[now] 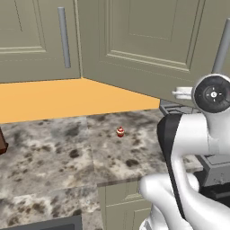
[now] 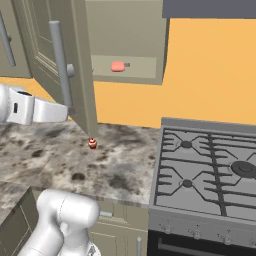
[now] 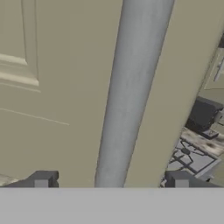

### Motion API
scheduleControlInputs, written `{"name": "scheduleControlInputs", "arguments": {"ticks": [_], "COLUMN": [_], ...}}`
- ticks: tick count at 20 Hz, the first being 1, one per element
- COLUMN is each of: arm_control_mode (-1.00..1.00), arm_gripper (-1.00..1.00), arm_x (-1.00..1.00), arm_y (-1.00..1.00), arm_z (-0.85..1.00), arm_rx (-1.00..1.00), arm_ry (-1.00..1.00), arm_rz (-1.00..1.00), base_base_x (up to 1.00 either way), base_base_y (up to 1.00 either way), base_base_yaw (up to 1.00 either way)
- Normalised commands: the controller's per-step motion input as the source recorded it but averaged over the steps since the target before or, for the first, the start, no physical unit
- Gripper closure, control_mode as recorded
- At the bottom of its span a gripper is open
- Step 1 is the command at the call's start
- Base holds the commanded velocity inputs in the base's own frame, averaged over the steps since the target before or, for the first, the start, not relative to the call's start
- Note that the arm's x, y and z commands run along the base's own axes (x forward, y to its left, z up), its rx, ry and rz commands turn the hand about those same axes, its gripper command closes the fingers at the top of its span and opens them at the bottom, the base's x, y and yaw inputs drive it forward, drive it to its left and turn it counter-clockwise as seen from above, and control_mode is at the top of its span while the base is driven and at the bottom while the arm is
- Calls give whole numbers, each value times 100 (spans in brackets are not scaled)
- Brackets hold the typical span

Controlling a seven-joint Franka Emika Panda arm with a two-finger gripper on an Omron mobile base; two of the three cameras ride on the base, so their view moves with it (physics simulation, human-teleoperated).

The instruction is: Pick the dish brush and bar soap from the cabinet and place them on the counter.

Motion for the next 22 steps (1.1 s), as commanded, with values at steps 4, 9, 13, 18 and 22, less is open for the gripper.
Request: {"name": "scheduleControlInputs", "arguments": {"ticks": [4,9,13,18,22], "arm_control_mode": [-100,-100,-100,-100,-100], "arm_gripper": [-100,-100,-100,-100,-100], "arm_x": [-55,-27,-11,-1,-14], "arm_y": [0,-20,-41,-51,-56], "arm_z": [12,26,20,7,4], "arm_rx": [0,4,9,14,16], "arm_ry": [-14,-4,0,2,0], "arm_rz": [0,0,0,0,0], "base_base_x": [0,0,0,0,0], "base_base_y": [0,0,0,0,0], "base_base_yaw": [0,0,0,0,0]}}
